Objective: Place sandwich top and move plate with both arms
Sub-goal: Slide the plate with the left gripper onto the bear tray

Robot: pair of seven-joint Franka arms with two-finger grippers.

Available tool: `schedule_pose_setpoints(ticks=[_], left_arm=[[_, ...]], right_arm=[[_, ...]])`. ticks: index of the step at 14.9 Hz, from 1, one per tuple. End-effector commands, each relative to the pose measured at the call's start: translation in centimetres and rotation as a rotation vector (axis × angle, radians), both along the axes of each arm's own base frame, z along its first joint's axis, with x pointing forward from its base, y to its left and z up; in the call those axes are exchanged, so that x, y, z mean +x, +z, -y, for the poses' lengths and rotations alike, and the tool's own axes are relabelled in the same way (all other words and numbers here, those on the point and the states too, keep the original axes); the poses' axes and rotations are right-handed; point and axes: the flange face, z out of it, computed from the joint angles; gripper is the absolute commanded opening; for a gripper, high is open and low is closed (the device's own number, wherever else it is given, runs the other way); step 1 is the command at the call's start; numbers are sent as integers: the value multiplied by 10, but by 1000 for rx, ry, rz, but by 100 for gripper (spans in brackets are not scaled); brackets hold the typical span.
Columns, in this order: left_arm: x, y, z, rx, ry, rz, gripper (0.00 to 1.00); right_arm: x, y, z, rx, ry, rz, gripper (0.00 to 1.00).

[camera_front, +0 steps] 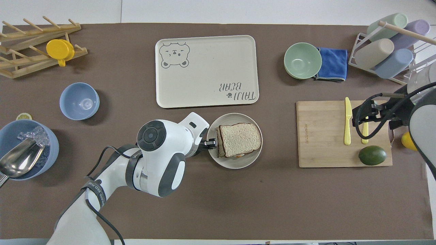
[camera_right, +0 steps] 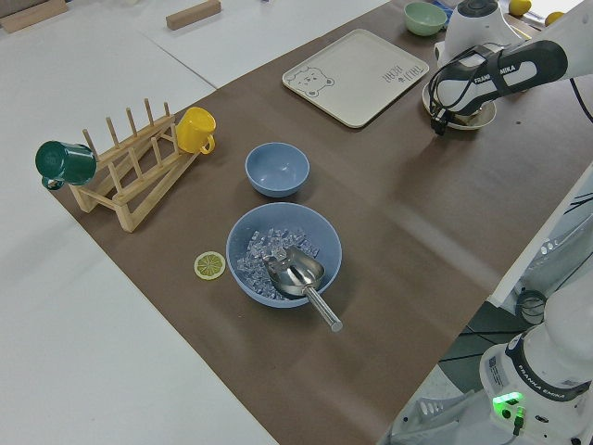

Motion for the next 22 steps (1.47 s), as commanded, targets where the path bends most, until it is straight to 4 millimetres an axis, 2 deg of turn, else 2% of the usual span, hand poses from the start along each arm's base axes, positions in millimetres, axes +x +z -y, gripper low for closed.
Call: schedule_pose_setpoints(ticks=[1,5,7,10,11,14,16,18,21,22], left_arm=[[1,0,2,-22,27,11,29],[-2,0,4,-24,31,8,2],[-3,0,5,-38,49,-3,0],[-2,-1,5,-40,59,-10,0],[0,1,3,-49,76,-17,0],[14,18,0,-72,101,-22,0],[38,44,-15,-95,129,-31,0],[82,81,-36,-129,162,-35,0],[143,112,-76,-114,176,-32,0],[159,116,-89,-95,181,-19,0]], right_arm=[[-4,4,13,15,-21,16,100],[5,10,38,10,-53,58,100],[5,21,45,-18,-47,73,100],[3,22,71,-1,-25,73,100],[3,22,72,2,13,77,100],[4,24,80,6,35,90,100],[3,25,79,-2,37,91,100],[2,29,72,-3,19,95,100],[2,31,72,-8,34,104,100],[3,31,68,-8,39,104,100]])
